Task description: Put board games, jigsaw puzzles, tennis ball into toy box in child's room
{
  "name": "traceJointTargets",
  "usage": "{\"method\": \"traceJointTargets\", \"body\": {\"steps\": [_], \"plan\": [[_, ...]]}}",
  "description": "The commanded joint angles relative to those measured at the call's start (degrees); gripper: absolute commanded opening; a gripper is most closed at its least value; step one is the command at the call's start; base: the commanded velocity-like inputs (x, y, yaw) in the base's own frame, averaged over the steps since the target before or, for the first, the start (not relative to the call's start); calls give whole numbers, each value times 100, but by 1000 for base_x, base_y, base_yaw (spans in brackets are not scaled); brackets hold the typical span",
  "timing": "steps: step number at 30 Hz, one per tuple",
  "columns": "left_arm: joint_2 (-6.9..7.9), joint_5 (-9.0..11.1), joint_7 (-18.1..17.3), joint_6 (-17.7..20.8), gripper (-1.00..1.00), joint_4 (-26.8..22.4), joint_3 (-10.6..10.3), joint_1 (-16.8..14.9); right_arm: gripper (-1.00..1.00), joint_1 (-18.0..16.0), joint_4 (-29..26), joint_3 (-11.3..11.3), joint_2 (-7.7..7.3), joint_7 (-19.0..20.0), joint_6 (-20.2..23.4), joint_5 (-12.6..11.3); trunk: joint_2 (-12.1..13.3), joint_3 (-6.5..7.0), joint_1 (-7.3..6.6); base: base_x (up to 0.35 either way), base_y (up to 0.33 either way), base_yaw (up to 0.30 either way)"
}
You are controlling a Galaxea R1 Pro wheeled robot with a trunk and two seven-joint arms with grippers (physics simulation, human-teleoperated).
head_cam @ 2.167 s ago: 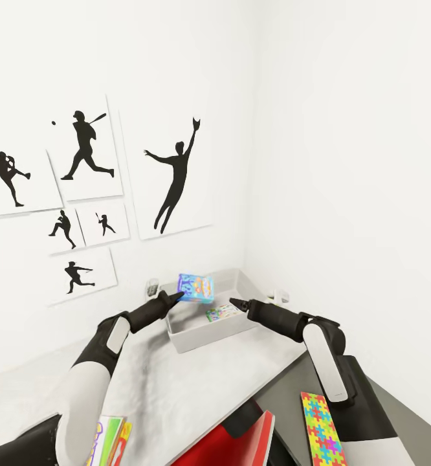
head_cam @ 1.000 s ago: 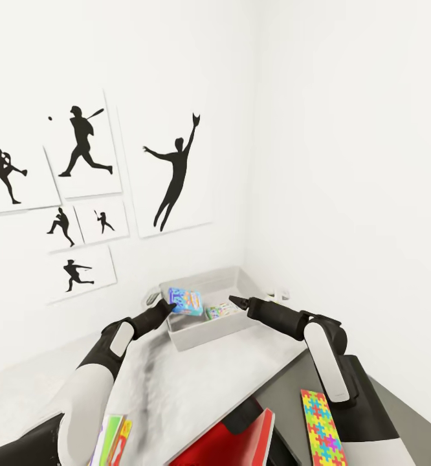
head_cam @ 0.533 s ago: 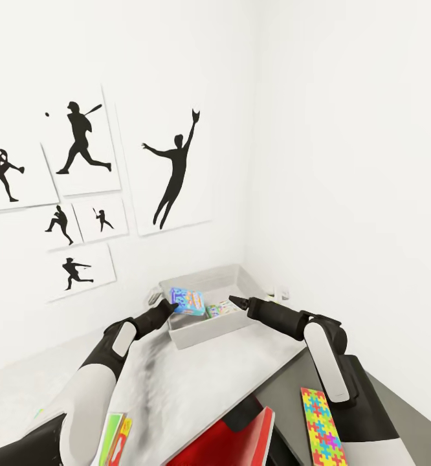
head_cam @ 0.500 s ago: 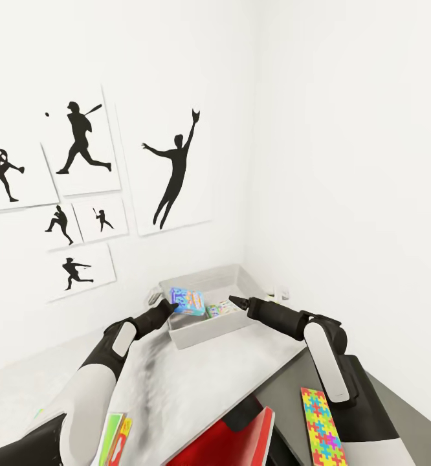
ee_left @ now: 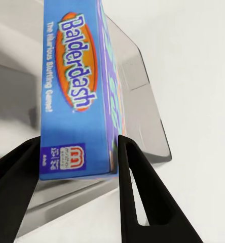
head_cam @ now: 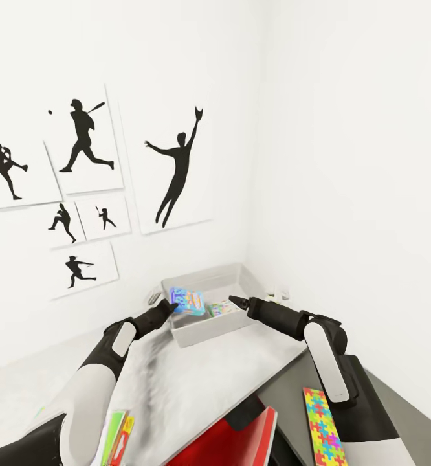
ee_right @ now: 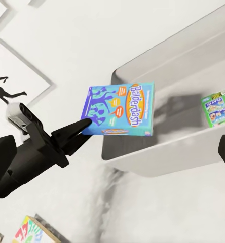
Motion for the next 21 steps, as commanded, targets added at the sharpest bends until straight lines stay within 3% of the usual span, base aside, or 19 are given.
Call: {"method": "traceJointTargets", "body": {"steps": [1, 21], "plan": [[-6, 25, -11, 47, -100, -2, 42, -7, 100, -5, -3, -8, 2, 45, 24, 44, -10, -16, 2, 0, 0, 92], [-11, 17, -11, 32, -100, -2, 102, -7, 100, -2, -3, -8, 2, 45, 26, 44, -10, -111, 2, 0, 0, 84]]}}
